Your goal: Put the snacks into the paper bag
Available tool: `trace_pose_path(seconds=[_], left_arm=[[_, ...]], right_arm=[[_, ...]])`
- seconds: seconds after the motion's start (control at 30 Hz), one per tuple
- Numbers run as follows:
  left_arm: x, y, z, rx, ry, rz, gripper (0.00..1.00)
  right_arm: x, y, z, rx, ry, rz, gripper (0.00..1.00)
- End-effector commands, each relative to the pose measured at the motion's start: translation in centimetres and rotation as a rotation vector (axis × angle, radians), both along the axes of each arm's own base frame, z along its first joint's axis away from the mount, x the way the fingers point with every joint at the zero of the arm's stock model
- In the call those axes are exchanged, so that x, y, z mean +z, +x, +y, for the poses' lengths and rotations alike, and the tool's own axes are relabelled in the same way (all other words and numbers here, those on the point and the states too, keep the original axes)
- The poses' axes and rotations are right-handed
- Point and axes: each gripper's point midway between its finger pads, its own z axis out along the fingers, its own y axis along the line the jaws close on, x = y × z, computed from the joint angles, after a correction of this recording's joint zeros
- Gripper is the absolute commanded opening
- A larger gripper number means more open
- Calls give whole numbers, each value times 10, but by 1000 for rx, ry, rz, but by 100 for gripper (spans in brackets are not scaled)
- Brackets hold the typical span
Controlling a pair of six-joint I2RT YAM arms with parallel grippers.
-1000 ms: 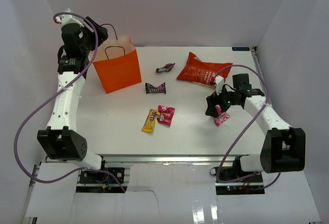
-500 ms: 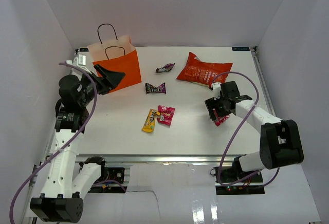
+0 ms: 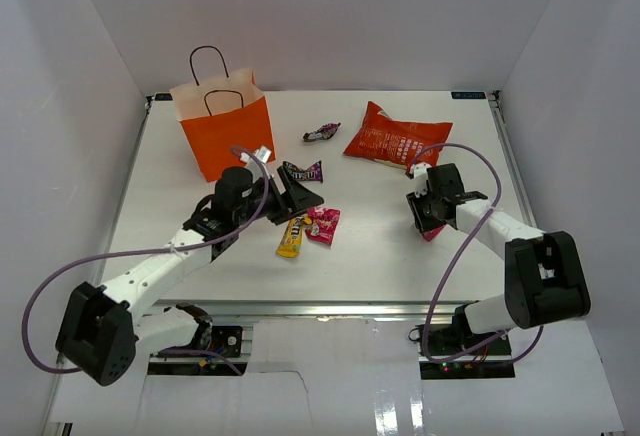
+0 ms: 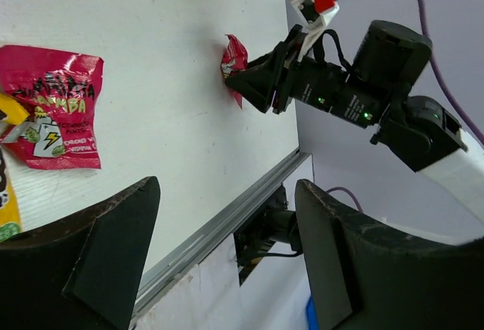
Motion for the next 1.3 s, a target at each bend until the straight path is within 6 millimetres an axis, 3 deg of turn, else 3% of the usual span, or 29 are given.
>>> trace_pose_path(seconds=[0.0,0.03,0.13,0.17,0.23,0.27,0.43,0.67,0.9,1.13,1.17,1.23,1.27], left_arm=[[6,9,-24,8,-67,-3,82],[-9,12,-30,0,-46,38,82],[-11,14,-50,-30,-50,79,83],[-24,16,-57,-38,-33,114,83],[-21,16,-73,-68,-45,132,83],[-34,15,-82,-84,-27,163,84],[-35,16,-115,-150,-41,210,84],[-47,10,-141,-213,-34,258,84],[-61,5,-149,-241,-23,299,81],[-62,5,-150,-241,-22,299,55],[-63,4,-150,-241,-22,298,43],[-62,5,-149,-239,-23,294,33],[-61,4,-149,-239,-24,292,24]], right_arm=[[12,1,8,68,32,-65,37],[13,-1,11,106,39,-67,32],[27,-12,29,317,84,-86,14],[36,-16,39,421,112,-117,13],[43,-23,46,509,137,-143,12],[54,-27,56,576,178,-177,11],[80,-46,83,835,285,-232,11],[99,-45,107,944,326,-276,10],[107,-42,134,938,378,-305,10],[111,-45,142,939,402,-309,11],[111,-46,142,941,404,-308,11],[110,-51,143,949,413,-298,12],[110,-52,143,949,417,-294,13]])
